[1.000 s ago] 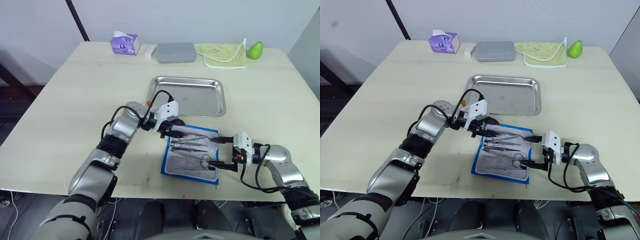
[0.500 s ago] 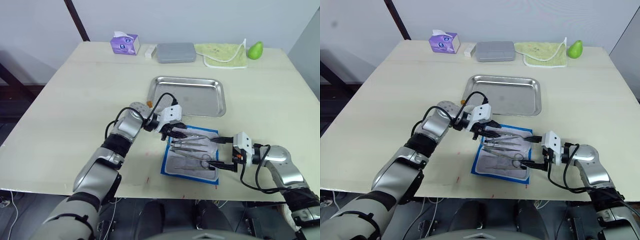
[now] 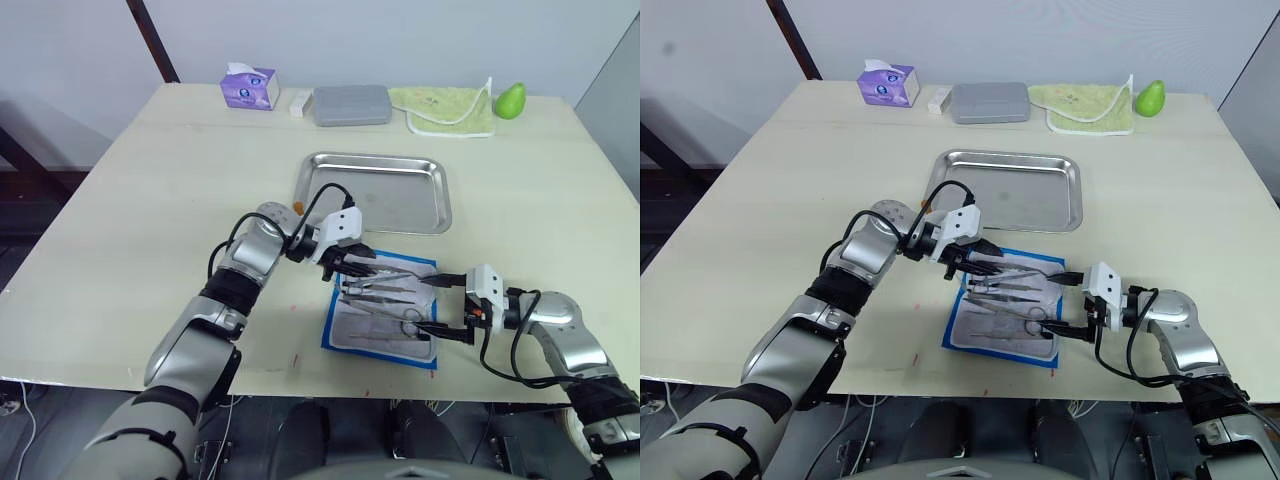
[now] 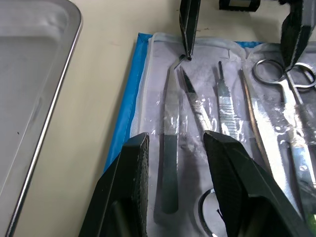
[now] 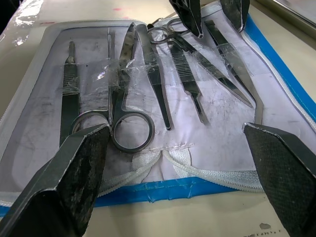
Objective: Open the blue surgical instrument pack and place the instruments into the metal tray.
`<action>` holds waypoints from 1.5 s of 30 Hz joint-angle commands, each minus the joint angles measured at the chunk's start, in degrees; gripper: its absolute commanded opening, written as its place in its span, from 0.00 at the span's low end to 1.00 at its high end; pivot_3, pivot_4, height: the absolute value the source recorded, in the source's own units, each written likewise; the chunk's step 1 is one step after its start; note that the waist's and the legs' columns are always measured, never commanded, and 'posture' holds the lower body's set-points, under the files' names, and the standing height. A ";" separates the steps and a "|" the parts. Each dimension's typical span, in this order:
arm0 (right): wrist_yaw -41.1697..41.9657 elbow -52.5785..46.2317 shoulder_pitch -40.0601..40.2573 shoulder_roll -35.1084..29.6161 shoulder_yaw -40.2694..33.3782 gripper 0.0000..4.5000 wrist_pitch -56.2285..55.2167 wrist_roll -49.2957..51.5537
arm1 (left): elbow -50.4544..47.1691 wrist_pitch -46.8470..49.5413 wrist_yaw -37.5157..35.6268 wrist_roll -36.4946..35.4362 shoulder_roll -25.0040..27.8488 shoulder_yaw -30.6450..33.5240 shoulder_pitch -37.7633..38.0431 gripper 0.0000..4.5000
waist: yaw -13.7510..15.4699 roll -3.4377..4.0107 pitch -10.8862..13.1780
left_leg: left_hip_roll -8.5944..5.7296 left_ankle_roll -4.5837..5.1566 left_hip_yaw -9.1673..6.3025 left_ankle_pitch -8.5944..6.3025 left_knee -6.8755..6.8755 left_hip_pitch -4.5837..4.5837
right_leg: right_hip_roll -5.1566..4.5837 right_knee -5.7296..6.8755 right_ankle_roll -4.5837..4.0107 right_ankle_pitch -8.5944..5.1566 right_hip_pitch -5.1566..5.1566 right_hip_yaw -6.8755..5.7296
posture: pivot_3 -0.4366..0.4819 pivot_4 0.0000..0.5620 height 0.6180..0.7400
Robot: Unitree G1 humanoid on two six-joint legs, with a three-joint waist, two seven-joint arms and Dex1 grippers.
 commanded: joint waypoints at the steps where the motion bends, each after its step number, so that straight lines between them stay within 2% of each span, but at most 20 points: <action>1: -0.54 0.42 1.58 -0.43 1.40 1.00 1.39 -2.27 | 1.29 -2.19 0.84 1.15 -0.35 -0.22 -0.94 0.42 | 0.00 0.00 0.00 | 0.00 0.00 0.00 0.00 0.00 0.00 | 0.00 0.00 0.00 0.00 0.00 0.00 | 0.48 0.27 1.00; 9: -0.90 -0.10 1.92 -0.35 1.46 1.00 1.63 -2.24 | 5.00 -4.51 1.60 3.69 -1.54 -1.01 -2.04 0.42 | 0.06 0.00 0.00 | 0.00 0.00 0.00 0.00 0.00 0.00 | 0.00 0.00 0.00 0.00 0.00 -0.01 | 0.48 0.27 1.00; 12: -0.94 -0.06 1.80 -0.25 1.50 1.00 1.63 -2.32 | 6.64 -5.50 2.16 4.76 -2.25 -1.41 -2.60 0.25 | 0.06 0.00 0.00 | 0.00 0.00 0.00 0.00 0.00 0.00 | 0.00 0.00 0.00 0.00 0.01 -0.01 | 0.48 0.27 1.00; 14: -0.95 0.27 1.47 -0.10 1.62 1.00 1.62 -2.48 | 7.48 -6.34 1.91 5.54 -2.34 -1.90 -2.83 0.02 | 0.11 0.00 -0.01 | -0.01 0.00 0.00 0.00 0.00 0.00 | 0.00 0.00 0.00 0.00 0.01 -0.01 | 0.48 0.27 1.00; 15: -0.92 0.42 1.34 -0.06 1.69 1.00 1.61 -2.59 | 7.78 -6.65 1.93 5.77 -2.39 -2.01 -2.88 0.01 | 0.12 -0.01 -0.01 | -0.01 0.00 -0.01 0.00 0.00 0.00 | 0.00 0.00 0.00 0.00 0.01 -0.01 | 0.48 0.27 1.00; 26: -1.16 2.18 0.18 0.10 3.33 1.00 1.51 -4.56 | 6.26 -5.73 0.69 5.76 -2.01 -1.88 -3.57 0.01 | 0.06 -0.01 -0.03 | -0.02 0.00 -0.03 0.00 0.01 0.03 | 0.00 0.01 0.00 0.00 0.04 -0.02 | 0.48 0.27 1.00; 45: -2.71 4.14 -1.31 -0.21 6.31 1.00 3.47 -7.56 | 2.06 5.75 -3.20 9.72 0.34 -4.64 -10.47 0.01 | -1.28 -0.01 -0.03 | -0.01 0.00 -0.12 0.00 0.00 0.03 | 0.04 0.03 0.00 0.00 0.03 -0.05 | 0.48 0.27 1.00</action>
